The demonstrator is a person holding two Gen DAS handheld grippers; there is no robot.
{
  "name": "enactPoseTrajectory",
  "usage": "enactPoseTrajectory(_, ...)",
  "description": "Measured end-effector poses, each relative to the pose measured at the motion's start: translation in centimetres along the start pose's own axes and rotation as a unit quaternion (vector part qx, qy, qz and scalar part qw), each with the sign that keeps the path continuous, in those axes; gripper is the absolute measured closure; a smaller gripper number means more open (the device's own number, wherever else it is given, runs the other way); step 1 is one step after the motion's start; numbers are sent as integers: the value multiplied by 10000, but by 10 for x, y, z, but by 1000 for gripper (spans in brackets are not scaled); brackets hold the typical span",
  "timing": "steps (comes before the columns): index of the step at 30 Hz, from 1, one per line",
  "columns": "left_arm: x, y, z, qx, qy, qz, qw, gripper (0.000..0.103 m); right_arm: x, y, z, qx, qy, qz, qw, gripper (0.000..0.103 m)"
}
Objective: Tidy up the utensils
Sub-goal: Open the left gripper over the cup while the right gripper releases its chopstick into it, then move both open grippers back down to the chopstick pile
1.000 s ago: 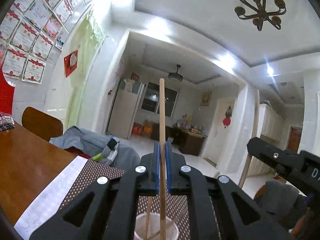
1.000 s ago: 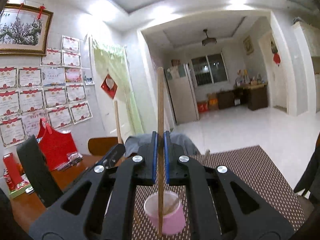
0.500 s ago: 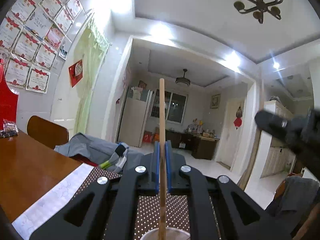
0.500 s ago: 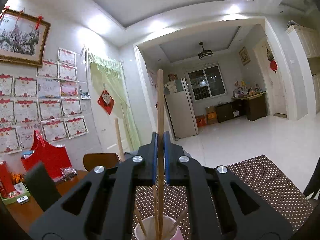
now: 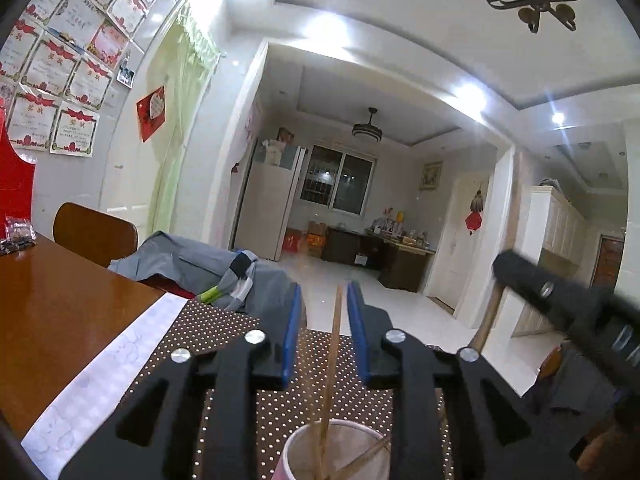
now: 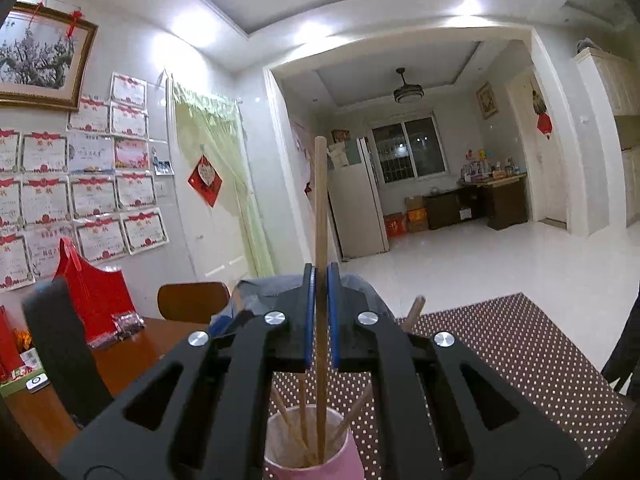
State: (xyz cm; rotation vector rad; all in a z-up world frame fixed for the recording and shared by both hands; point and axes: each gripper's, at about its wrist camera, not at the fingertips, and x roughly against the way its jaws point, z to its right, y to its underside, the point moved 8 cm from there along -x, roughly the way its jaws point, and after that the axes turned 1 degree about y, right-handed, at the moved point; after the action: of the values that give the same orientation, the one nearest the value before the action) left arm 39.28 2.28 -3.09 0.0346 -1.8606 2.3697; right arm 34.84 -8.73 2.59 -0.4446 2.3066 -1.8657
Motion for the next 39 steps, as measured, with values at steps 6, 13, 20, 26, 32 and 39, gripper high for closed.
enactPoseTrajectory(6, 9, -2, -2, -72, -16, -159, 9998, 73, 1, 12, 1, 38, 85, -200, 9998, 96)
enactPoseTrajectory(13, 20, -8, -9, -148, -130, -254, 9995, 63, 5, 16, -2, 65, 120, -366, 9992, 96)
enactPoseTrajectory(20, 34, -17, -14, -195, -235, -287, 9991, 59, 9, 21, -2, 3, 172, -574, 9982, 95)
enactPoseTrajectory(26, 52, -20, -15, -291, -281, -351, 9986, 58, 27, 18, -4, 55, 272, -548, 9981, 68)
enactPoseTrajectory(32, 75, -22, -13, -331, -312, -392, 9982, 58, 51, 13, -4, 75, 361, -536, 9979, 63)
enactPoseTrajectory(39, 106, -27, -7, -366, -295, -395, 9981, 58, 83, 10, -6, 83, 402, -556, 9976, 60)
